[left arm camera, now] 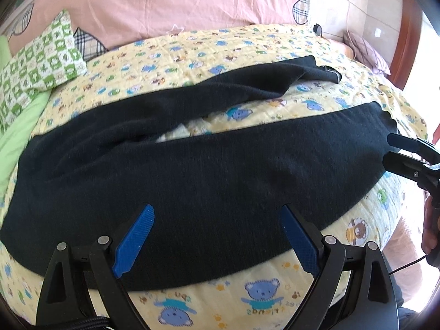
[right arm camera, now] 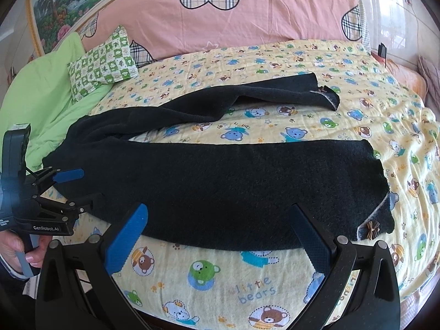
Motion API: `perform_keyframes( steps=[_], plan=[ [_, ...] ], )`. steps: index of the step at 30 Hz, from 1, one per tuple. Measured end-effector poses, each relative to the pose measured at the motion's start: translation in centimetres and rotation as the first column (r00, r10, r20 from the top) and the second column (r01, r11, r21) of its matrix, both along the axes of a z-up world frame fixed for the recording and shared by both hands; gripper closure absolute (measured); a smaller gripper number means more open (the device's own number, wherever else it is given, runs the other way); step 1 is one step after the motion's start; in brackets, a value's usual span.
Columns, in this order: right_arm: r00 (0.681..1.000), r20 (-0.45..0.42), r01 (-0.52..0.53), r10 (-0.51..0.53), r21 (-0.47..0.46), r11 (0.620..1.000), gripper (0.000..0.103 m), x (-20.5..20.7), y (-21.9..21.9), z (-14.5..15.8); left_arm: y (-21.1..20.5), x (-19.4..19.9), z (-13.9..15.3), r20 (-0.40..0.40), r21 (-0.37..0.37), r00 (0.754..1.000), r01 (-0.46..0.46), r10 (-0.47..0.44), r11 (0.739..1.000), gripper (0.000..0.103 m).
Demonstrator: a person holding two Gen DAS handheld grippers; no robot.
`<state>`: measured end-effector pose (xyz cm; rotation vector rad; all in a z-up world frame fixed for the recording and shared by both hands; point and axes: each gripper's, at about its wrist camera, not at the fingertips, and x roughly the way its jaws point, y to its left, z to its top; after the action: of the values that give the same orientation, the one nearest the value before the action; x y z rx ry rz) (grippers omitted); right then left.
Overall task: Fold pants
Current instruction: 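Grasp the pants cuff with the right tool while the left tool grasps the waistband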
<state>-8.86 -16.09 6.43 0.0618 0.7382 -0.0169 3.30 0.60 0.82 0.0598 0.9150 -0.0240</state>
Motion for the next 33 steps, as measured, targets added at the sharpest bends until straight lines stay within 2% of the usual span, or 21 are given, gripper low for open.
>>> perform_keyframes(
  steps=[9,18,25,29,33],
  plan=[
    [0.998,0.005,0.066,-0.066,0.071,0.995,0.0,1.7,-2.8,1.3,-0.6,3.4,1.8,0.026,0.069,0.996,0.081,-0.083,0.994,0.009],
    [0.989,0.019,0.139,-0.144,0.174,0.975,0.0,4.7,-6.7,3.2,-2.4,7.8,3.3,0.057,0.18,0.968,0.23,-0.244,0.956,0.009],
    [0.981,0.015,0.18,-0.193,0.304,0.936,0.004,8.3,-10.5,3.7,-3.9,11.4,2.5,0.005,0.235,0.924,0.37,-0.381,0.899,0.009],
    [0.975,-0.035,0.216,-0.221,0.403,0.889,0.012,10.8,-12.6,2.8,-4.2,13.1,2.1,-0.013,0.254,0.902,0.42,-0.431,0.871,0.009],
    [0.961,-0.094,0.276,-0.262,0.445,0.852,0.021,12.8,-14.3,1.6,-4.3,14.9,1.3,-0.043,0.241,0.885,0.459,-0.463,0.855,0.009]
  ],
)
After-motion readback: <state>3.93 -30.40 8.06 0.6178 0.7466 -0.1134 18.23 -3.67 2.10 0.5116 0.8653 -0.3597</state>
